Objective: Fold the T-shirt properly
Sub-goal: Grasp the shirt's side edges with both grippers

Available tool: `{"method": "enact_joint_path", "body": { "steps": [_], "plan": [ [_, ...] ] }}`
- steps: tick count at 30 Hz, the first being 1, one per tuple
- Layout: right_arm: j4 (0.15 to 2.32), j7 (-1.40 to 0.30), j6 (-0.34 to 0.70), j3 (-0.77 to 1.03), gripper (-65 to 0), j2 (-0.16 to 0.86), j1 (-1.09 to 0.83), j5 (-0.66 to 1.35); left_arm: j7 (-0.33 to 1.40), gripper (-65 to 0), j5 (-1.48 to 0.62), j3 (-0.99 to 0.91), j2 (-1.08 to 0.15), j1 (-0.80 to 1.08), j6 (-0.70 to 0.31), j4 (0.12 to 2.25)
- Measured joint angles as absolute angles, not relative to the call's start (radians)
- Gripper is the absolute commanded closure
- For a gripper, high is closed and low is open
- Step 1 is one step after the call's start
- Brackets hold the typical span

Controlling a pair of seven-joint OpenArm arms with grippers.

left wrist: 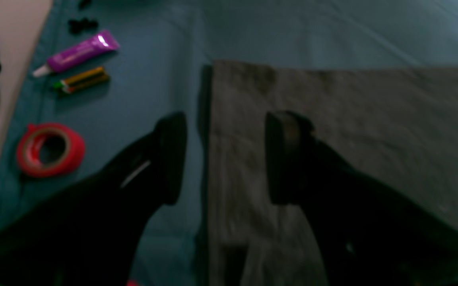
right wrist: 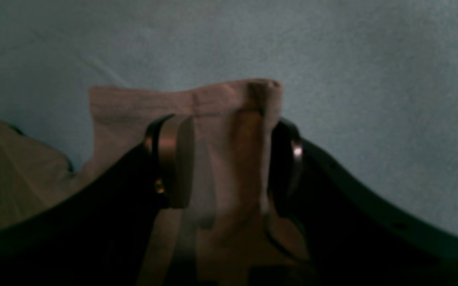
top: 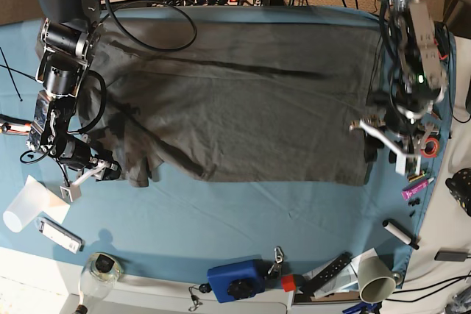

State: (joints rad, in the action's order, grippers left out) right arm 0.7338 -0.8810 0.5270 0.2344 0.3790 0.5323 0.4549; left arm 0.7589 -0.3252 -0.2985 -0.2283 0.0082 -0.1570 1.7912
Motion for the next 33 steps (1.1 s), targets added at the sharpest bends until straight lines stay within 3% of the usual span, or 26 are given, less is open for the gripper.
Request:
{"method": "enact_joint_path", "body": {
  "steps": [8, 14, 21, 28, 31, 33],
  "plan": [
    [0.734, -0.889, 0.528, 0.234, -29.3, 0.379, 0.533, 0.456, 0.79, -31.8, -0.281, -0.179, -0.225, -0.217, -0.186, 1.485],
    [0.734, -0.897, 0.528, 0.234, -29.3, 0.379, 0.535, 0.458, 0.79, -31.8, -0.182, -0.135, -0.228, -0.345, -0.151, 1.316],
    [0.734, -0.903, 0.533, 0.234, -29.3, 0.379, 0.535, 0.458, 0.76, -31.8, -0.157, -0.134, -0.228, -0.411, -0.14, 1.105],
    [0.734, -0.904, 0.537, 0.234, -29.3, 0.379, 0.535, 0.458, 0.745, -31.7, -0.139, -0.138, -0.231, -0.434, -0.147, 1.042],
    [0.734, -0.904, 0.537, 0.234, -28.4, 0.379, 0.535, 0.458, 0.779, -25.4, -0.158, -0.138, -0.231, -0.44, -0.146, 1.042],
    [0.734, -0.904, 0.537, 0.234, -22.2, 0.379, 0.535, 0.456, 0.797, -18.2, -0.169, -0.138, -0.231, -0.442, -0.142, 1.043]
  ]
}}
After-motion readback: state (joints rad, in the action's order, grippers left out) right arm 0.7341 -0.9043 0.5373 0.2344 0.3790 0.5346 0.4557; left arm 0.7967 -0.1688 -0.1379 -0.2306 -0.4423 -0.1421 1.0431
